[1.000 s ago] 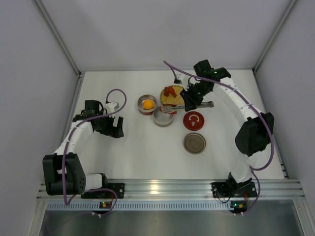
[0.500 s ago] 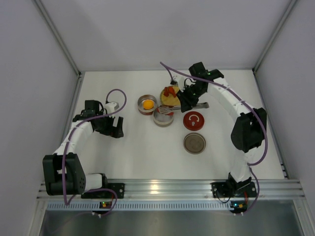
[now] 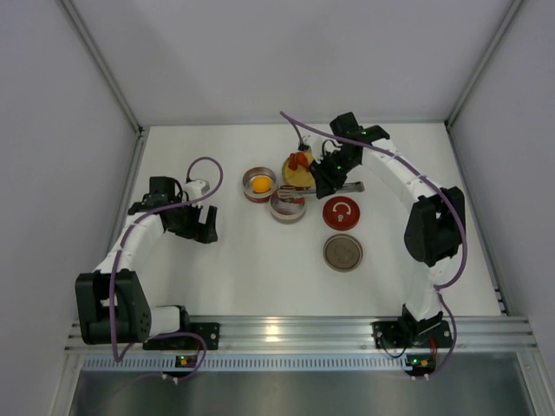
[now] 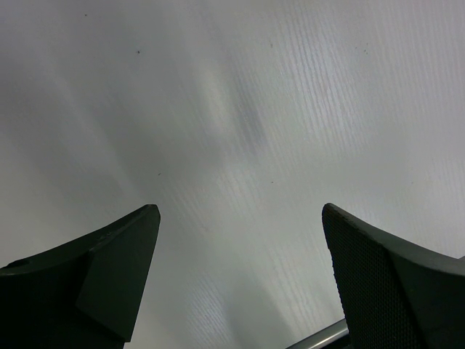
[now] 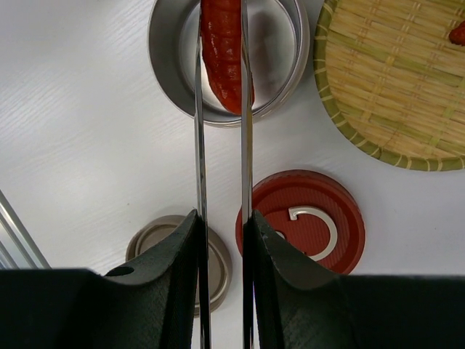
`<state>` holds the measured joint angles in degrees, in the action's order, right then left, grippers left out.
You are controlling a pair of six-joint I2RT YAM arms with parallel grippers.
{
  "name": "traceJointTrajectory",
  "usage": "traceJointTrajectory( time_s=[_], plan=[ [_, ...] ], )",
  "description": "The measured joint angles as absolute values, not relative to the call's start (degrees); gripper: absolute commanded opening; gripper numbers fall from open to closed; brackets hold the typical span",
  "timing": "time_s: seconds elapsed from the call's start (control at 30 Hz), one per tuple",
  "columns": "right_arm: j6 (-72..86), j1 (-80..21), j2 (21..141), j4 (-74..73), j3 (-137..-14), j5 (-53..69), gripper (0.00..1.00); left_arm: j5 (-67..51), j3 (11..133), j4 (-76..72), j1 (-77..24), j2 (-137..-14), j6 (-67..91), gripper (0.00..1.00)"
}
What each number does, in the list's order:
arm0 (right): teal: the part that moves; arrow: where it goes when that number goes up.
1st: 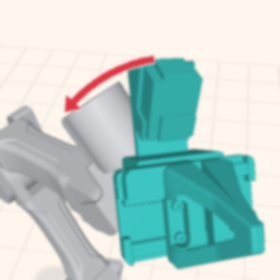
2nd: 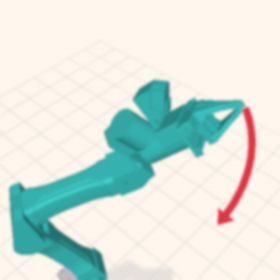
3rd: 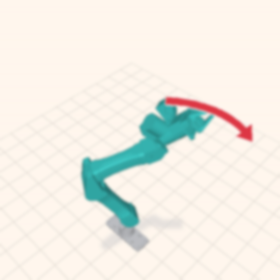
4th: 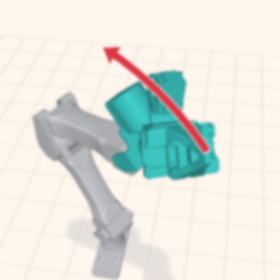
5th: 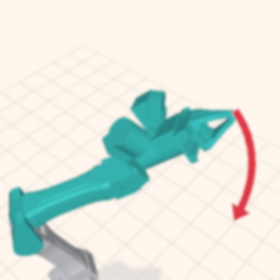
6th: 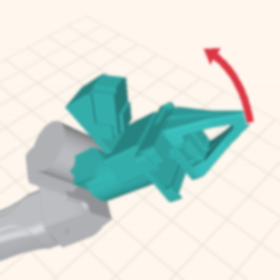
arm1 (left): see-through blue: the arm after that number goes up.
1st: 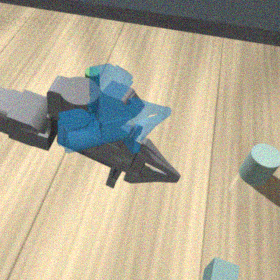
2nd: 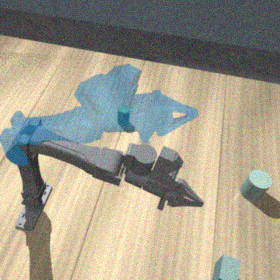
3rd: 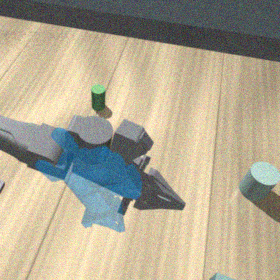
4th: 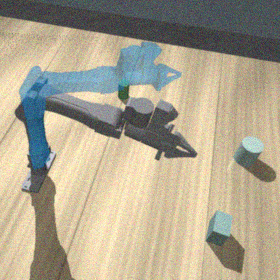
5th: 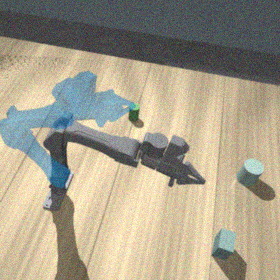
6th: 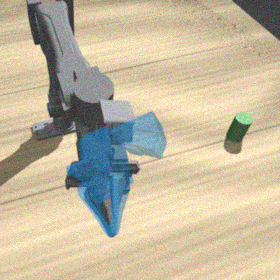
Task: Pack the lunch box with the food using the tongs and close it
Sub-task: Place the fake food in the packing box.
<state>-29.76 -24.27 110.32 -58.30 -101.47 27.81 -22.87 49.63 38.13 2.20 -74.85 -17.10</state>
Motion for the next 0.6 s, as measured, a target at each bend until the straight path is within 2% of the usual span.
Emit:
traceJointTrajectory(
  time_s=[0.2,0.3,0.33,0.4,0.6],
  plan=[
    [-29.7,-24.5,110.4,-57.6,-99.7,27.8,0.14,-22.9,49.6,38.1,2.2,-74.8,-17.1,0.98],
    [-29.8,-24.6,110.6,-56.9,-99.4,27.8,0.26,-22.9,49.6,38.1,2.2,-74.8,-17.1,0.98],
    [-29.8,-24.6,110.8,-56.8,-99.4,27.8,0.33,-22.8,49.6,38.2,2.2,-74.8,-17.1,0.98],
    [-29.8,-24.6,111.3,-56.6,-99.4,27.7,0.39,-22.8,49.6,38.2,2.2,-74.8,-17.1,0.98],
    [-29.6,-24.6,111.5,-56.6,-99.3,28.1,0.46,-22.6,49.6,38.2,2.2,-74.8,-17.1,0.98]
  ],
)
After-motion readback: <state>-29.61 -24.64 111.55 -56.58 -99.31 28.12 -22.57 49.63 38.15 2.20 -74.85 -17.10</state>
